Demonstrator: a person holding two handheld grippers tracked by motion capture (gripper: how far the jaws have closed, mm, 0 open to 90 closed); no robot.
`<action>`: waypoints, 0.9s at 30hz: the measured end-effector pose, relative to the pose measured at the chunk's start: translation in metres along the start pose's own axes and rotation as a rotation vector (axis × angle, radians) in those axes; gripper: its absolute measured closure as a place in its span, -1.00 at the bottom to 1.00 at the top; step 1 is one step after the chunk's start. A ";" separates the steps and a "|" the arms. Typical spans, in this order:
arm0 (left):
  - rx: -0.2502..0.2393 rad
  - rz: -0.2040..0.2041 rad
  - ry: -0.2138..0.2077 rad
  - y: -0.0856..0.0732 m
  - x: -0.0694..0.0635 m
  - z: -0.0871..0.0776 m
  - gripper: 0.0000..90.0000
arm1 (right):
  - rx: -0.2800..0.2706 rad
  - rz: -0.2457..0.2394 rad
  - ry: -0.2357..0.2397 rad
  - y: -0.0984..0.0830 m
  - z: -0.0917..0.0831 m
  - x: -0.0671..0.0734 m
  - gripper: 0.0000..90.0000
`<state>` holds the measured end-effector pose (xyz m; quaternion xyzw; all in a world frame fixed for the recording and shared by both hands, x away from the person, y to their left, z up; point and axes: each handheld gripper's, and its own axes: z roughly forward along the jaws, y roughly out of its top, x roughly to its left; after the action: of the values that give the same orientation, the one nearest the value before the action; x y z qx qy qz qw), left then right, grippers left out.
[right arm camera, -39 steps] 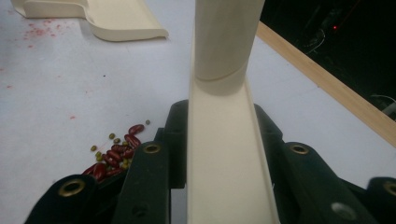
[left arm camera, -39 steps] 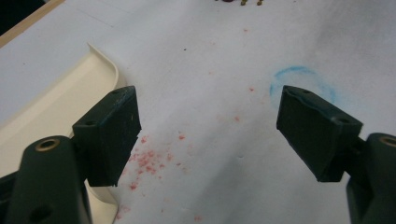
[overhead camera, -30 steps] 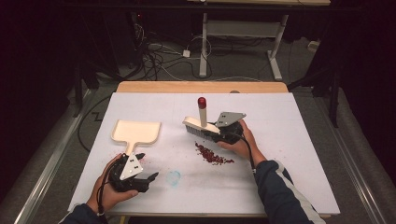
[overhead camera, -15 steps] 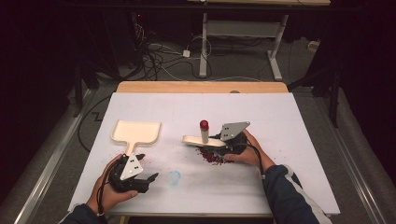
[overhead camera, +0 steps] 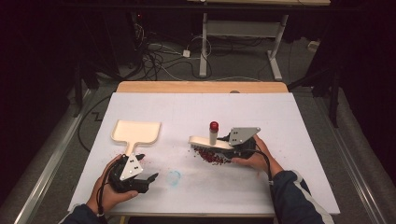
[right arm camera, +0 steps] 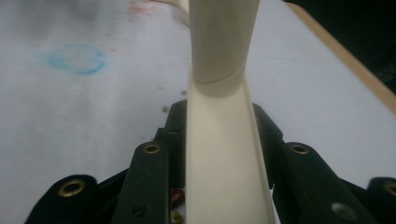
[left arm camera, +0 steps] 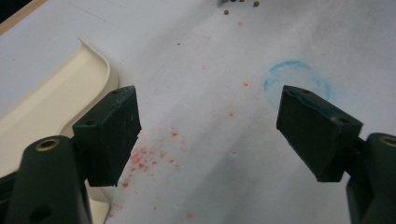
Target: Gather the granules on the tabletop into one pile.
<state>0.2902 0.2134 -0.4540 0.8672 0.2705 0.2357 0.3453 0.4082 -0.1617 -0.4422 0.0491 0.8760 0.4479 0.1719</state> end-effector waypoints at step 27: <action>-0.034 0.021 -0.017 0.004 -0.007 -0.007 -0.53 | 0.176 0.586 -0.668 -0.004 -0.039 0.055 0.50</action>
<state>0.2821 0.2103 -0.4479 0.8659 0.2546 0.2365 0.3599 0.3434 -0.1809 -0.4388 0.4514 0.7563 0.3612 0.3064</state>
